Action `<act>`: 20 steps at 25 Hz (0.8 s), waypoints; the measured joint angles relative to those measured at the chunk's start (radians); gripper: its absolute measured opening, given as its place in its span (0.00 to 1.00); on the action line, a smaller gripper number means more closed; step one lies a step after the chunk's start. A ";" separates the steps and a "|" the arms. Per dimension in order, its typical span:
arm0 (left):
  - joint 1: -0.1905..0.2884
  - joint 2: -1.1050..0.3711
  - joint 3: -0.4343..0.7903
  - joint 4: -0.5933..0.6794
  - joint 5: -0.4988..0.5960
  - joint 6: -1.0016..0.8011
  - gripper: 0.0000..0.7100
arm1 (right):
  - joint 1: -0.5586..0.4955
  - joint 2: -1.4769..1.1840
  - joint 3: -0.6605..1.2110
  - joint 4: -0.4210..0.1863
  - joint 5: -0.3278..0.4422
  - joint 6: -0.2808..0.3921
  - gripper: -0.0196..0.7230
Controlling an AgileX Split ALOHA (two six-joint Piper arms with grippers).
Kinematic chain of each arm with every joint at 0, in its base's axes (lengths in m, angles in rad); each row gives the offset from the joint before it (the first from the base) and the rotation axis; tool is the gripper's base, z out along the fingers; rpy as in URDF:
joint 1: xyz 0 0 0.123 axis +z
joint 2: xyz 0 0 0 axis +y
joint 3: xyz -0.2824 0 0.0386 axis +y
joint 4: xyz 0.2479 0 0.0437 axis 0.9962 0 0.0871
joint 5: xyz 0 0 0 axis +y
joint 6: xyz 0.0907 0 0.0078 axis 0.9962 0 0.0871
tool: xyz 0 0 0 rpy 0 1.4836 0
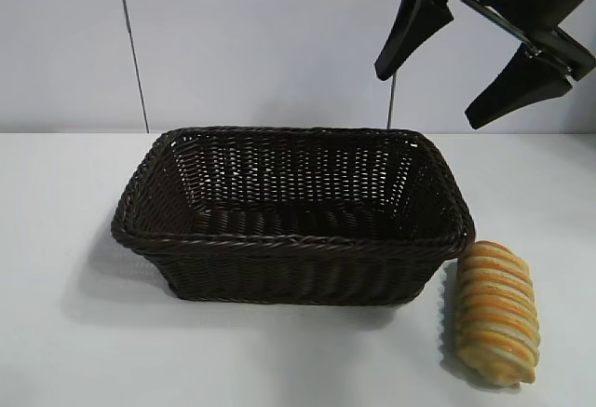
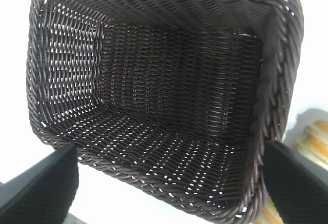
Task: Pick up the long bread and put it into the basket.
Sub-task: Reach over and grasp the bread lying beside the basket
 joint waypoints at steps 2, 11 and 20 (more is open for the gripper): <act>-0.004 -0.116 0.091 0.012 -0.009 0.000 0.98 | 0.000 0.000 0.000 0.000 0.000 -0.002 0.96; -0.005 -0.582 0.512 0.012 -0.016 0.030 0.98 | 0.000 0.000 0.000 0.000 0.000 -0.028 0.96; -0.005 -0.841 0.842 -0.084 0.023 0.033 0.98 | 0.000 0.000 -0.001 -0.003 0.000 -0.029 0.96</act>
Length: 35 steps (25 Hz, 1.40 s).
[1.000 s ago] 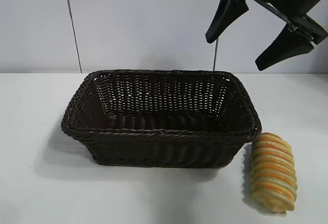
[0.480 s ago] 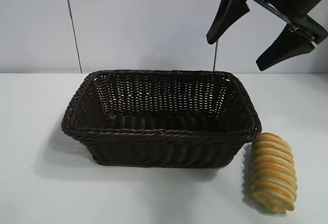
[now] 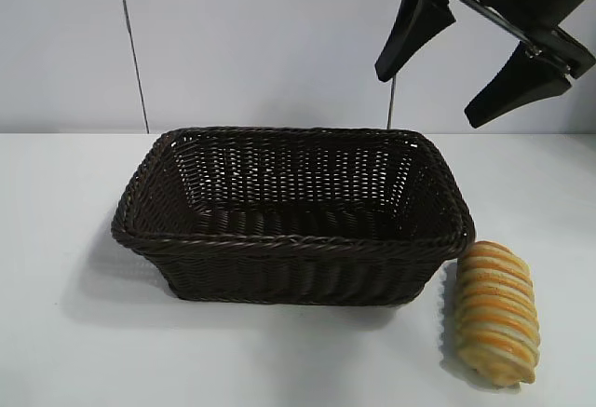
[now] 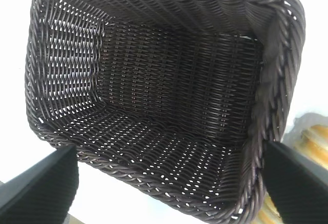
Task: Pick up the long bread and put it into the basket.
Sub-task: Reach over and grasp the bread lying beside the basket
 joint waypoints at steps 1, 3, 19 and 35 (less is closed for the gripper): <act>0.000 -0.009 0.028 -0.006 0.001 0.000 0.98 | 0.000 0.000 -0.004 -0.004 0.001 0.000 0.96; 0.000 -0.016 0.084 -0.014 0.001 0.000 0.98 | 0.000 -0.003 -0.012 -0.006 0.000 0.000 0.96; 0.000 -0.016 0.201 -0.020 -0.027 0.015 0.98 | 0.000 -0.150 -0.097 -0.133 0.173 0.054 0.96; 0.000 -0.016 0.245 -0.021 -0.144 0.015 0.98 | 0.000 -0.573 -0.082 -0.452 0.335 0.245 0.96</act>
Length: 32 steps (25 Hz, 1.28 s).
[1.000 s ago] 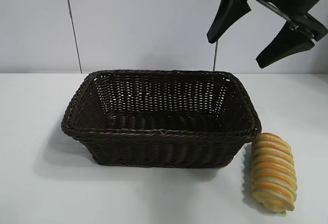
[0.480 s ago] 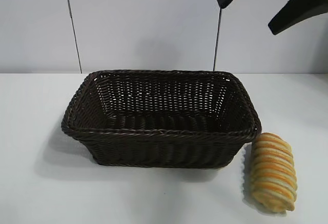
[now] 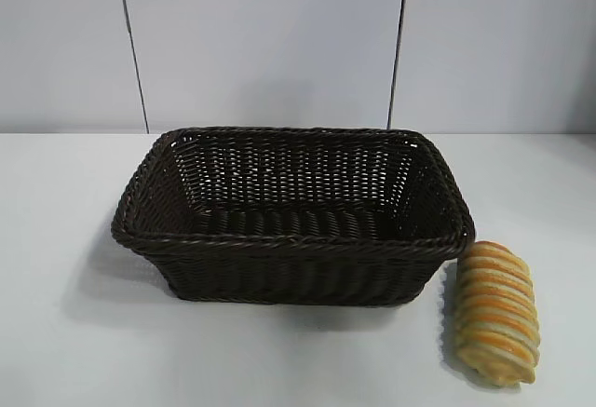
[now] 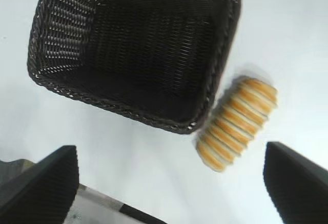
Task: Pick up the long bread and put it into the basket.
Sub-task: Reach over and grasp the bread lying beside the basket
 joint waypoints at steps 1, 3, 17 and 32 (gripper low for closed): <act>0.000 0.000 0.000 0.000 0.000 0.000 0.98 | 0.000 -0.031 0.012 -0.014 0.005 0.012 0.96; 0.000 0.000 0.001 0.000 -0.005 0.000 0.98 | 0.000 -0.080 0.045 -0.036 0.007 0.029 0.96; -0.048 0.000 0.001 0.000 -0.012 0.000 0.98 | 0.000 -0.253 0.479 -0.095 -0.025 0.149 0.96; -0.058 0.000 0.001 -0.001 -0.013 0.000 0.98 | 0.000 -0.253 0.847 -0.102 -0.525 0.308 0.92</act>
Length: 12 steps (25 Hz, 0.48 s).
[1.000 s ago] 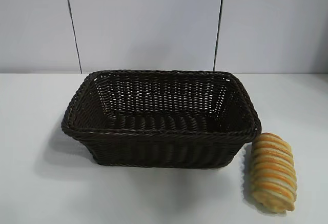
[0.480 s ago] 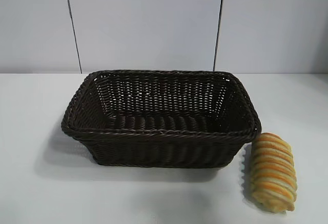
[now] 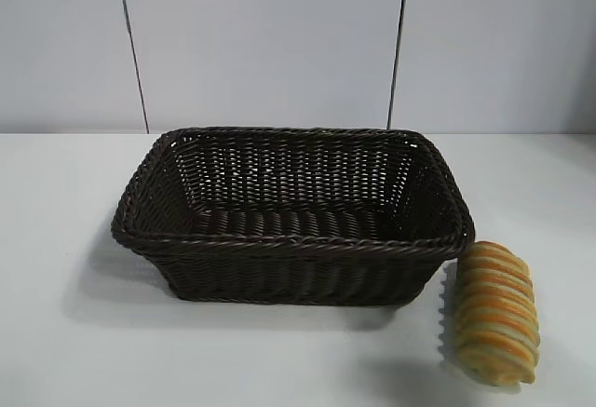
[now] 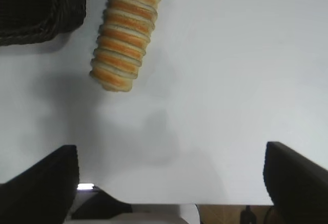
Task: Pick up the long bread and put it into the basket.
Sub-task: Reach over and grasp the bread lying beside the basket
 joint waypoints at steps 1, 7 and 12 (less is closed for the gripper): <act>0.000 0.000 0.000 0.000 0.000 0.000 0.98 | 0.000 0.004 0.011 0.000 -0.013 0.000 0.90; 0.000 0.000 0.000 0.000 0.000 0.000 0.98 | 0.000 0.120 0.018 0.009 -0.056 -0.073 0.87; 0.000 0.000 0.000 0.000 0.000 0.000 0.98 | 0.000 0.278 0.018 0.093 -0.134 -0.175 0.87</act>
